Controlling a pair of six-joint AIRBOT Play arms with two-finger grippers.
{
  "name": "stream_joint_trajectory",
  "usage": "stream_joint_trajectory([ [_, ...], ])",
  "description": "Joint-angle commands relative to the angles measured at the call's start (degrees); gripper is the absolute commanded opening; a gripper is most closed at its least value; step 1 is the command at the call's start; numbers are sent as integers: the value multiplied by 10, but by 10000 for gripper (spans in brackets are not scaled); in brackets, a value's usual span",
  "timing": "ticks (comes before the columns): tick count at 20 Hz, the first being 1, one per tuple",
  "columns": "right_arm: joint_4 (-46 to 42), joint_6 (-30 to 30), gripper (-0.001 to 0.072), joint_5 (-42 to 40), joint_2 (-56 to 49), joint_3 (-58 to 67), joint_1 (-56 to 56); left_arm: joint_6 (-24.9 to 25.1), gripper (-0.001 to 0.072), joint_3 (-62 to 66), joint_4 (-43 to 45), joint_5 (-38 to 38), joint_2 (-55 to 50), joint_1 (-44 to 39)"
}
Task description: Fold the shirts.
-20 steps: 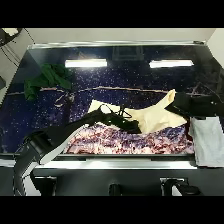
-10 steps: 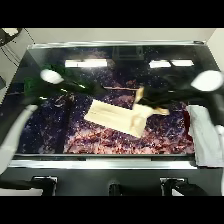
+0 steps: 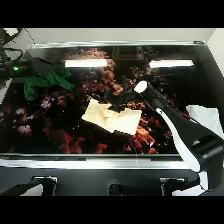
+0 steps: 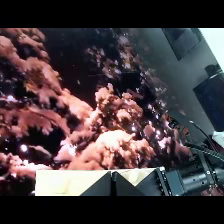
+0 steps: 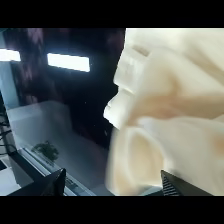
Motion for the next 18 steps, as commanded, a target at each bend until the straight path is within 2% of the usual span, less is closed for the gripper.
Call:
stream_joint_trajectory([
  [1,-45,-8,701,54,3,4,-40,0,25,-6,4,-7,12,9],
  [5,-277,70,689,204,77,3,-157,3,25,-42,4,-7,11,9],
  [7,-358,80,671,267,92,-25,-198,5,25,-55,4,-8,12,9],
  [9,-325,77,671,256,93,-97,-209,5,25,-58,4,-8,12,9],
  [12,-177,32,671,107,90,-224,-191,5,25,-58,3,-8,12,9],
  [14,-126,17,670,36,80,-256,-178,4,25,-58,4,-8,12,9],
  [15,-111,16,641,19,70,-255,-170,4,25,-58,3,-7,12,9],
  [16,-92,16,557,3,64,-255,-164,4,25,-58,3,-7,12,9],
  [17,-69,15,405,-14,60,-255,-159,5,26,-58,3,-7,12,9],
  [18,-46,-2,64,-20,62,-254,-157,5,26,-58,4,-7,12,9],
])
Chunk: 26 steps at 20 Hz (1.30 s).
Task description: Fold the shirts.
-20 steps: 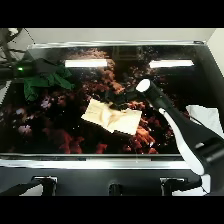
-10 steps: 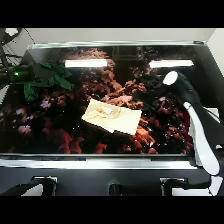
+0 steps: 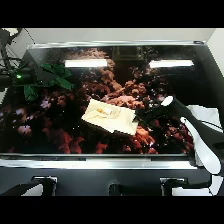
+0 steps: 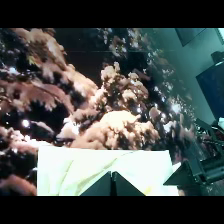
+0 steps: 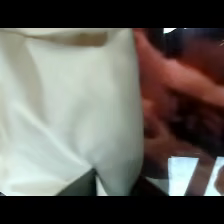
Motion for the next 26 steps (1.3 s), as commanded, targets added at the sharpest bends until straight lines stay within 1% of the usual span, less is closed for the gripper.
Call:
stream_joint_trajectory([
  [1,98,-55,49,-54,0,-11,5,0,26,0,0,0,0,0],
  [2,103,-81,47,-43,14,2,-2,0,25,0,0,0,0,0],
  [4,86,-89,47,-10,55,55,-36,2,26,0,0,1,0,0],
  [6,66,-55,47,36,99,132,-91,7,26,0,0,2,0,0],
  [8,37,-7,47,108,128,218,-158,7,26,0,0,14,-1,0],
  [11,-17,21,48,204,144,309,-250,7,26,0,0,26,-1,0],
  [13,-41,24,48,225,150,339,-309,7,26,0,0,24,-1,0],
  [15,-45,24,48,218,150,350,-365,7,26,0,0,24,-1,0],
  [19,-50,30,48,159,150,350,-445,7,27,0,0,24,-1,0],
  [24,-39,33,48,82,156,351,-480,7,27,0,0,24,-1,0],
  [26,-33,54,48,74,157,358,-483,7,27,0,0,24,-1,0],
])
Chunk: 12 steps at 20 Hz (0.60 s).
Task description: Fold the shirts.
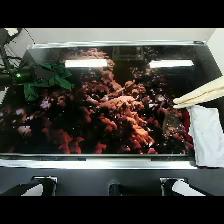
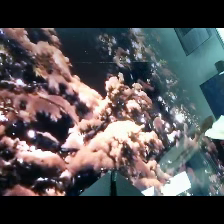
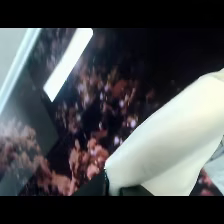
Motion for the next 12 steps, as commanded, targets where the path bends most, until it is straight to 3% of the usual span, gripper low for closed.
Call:
stream_joint_trajectory([
  [1,5,20,48,-28,4,14,-15,0,27,0,0,0,0,0],
  [3,-25,25,48,-13,15,26,-15,0,27,0,0,0,2,0],
  [6,-160,88,48,38,32,37,-15,3,27,0,-6,0,10,0],
  [12,-318,63,48,258,39,36,-15,14,27,0,-6,0,18,0],
])
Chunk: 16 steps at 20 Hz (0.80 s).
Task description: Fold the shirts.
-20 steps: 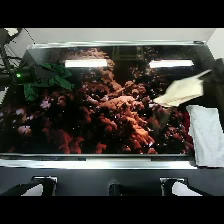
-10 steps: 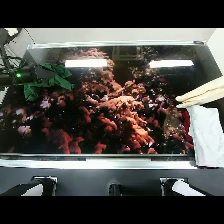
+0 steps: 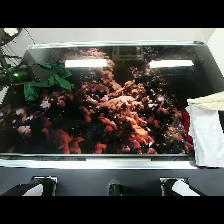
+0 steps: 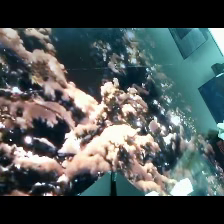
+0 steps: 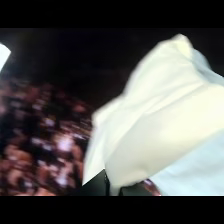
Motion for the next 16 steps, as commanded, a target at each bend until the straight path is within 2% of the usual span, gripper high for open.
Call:
stream_joint_trajectory([
  [1,-152,-26,48,155,-1,-1,0,13,26,0,0,0,3,0],
  [2,-194,-44,48,203,-5,-5,0,15,27,0,0,0,2,0],
  [3,-236,-59,48,205,-3,-23,0,15,27,0,0,0,2,0],
  [8,-298,-89,48,200,17,-209,0,15,27,0,0,0,2,0],
  [11,-304,-93,48,139,17,-308,0,15,27,0,-1,0,2,0],
  [16,-332,-94,48,69,17,-386,0,14,27,0,-1,0,2,0],
])
